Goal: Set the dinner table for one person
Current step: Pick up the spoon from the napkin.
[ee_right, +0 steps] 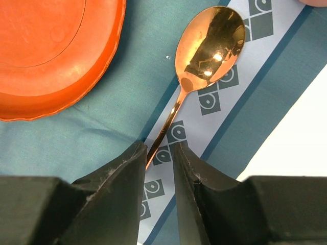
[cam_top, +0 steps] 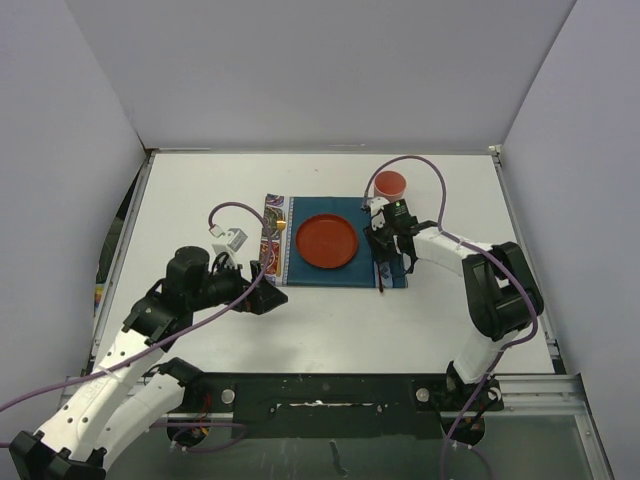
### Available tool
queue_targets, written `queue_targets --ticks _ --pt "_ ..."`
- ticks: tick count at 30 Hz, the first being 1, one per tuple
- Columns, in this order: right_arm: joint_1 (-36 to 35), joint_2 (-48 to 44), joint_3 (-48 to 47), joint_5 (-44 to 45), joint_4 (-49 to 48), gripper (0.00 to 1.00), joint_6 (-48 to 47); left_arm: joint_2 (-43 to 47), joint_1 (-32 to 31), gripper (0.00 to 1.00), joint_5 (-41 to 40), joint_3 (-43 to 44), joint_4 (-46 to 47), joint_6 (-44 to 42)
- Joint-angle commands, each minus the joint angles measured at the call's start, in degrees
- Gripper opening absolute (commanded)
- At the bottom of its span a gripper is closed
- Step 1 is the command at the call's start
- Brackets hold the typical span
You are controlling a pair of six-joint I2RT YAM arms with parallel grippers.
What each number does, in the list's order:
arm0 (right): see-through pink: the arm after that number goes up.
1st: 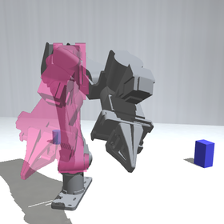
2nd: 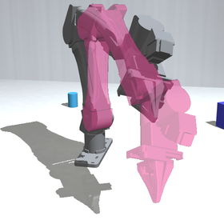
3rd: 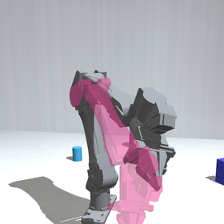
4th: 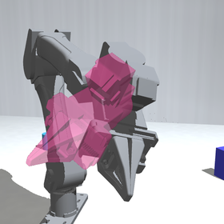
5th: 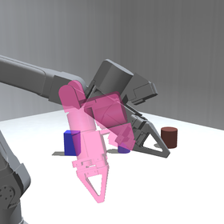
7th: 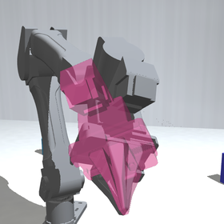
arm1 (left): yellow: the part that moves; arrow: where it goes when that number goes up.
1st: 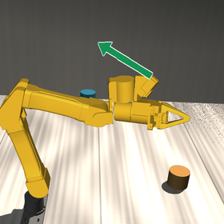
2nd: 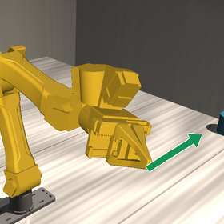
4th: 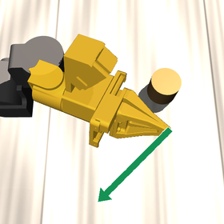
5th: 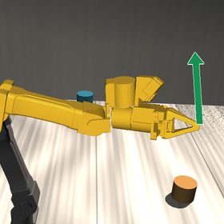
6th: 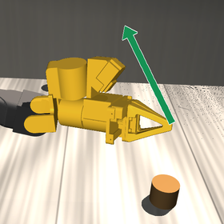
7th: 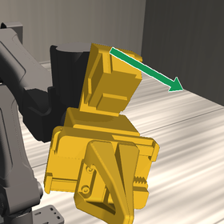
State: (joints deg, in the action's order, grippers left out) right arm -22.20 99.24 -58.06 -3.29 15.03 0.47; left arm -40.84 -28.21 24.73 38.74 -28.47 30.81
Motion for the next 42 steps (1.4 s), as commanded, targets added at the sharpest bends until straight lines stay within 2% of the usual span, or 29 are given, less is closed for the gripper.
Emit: queue_targets --ticks 1,6,10,11,17,27,30,35,42 --pt "-0.6 0.9 -0.4 -1.9 -1.5 0.29 0.7 1.5 -0.3 0.98 0.6 0.3 1.9 -0.6" --pt "-0.9 1.9 -1.1 -2.4 -1.2 0.25 1.0 2.1 -0.3 0.98 0.5 0.0 1.9 -0.2" --pt "-0.8 1.0 -1.9 -2.8 -1.1 0.08 1.4 3.1 -0.3 0.98 0.1 -0.2 1.3 0.1" --pt "-0.9 0.7 -2.3 -3.1 -1.0 0.06 1.6 3.2 -0.2 0.98 0.1 -0.2 1.1 0.1" --pt "-1.2 -0.2 -4.9 -3.2 -0.9 0.06 2.4 3.2 -0.3 0.98 0.2 0.1 0.9 0.3" --pt "-0.9 -2.6 -3.9 -1.7 -1.8 0.05 1.4 3.2 -0.3 0.98 0.6 0.3 0.7 0.0" --pt "0.0 -2.4 -5.3 -1.3 0.5 0.0 2.8 3.1 -0.3 0.98 0.6 0.4 0.7 -0.4" --pt "0.7 -2.9 -5.4 -1.4 1.2 0.0 5.6 1.5 -0.3 0.98 1.4 0.9 1.0 -1.2" --pt "-0.6 -5.0 -4.7 -0.2 2.1 0.0 0.7 0.1 -0.3 0.98 2.3 1.6 1.8 -1.6"
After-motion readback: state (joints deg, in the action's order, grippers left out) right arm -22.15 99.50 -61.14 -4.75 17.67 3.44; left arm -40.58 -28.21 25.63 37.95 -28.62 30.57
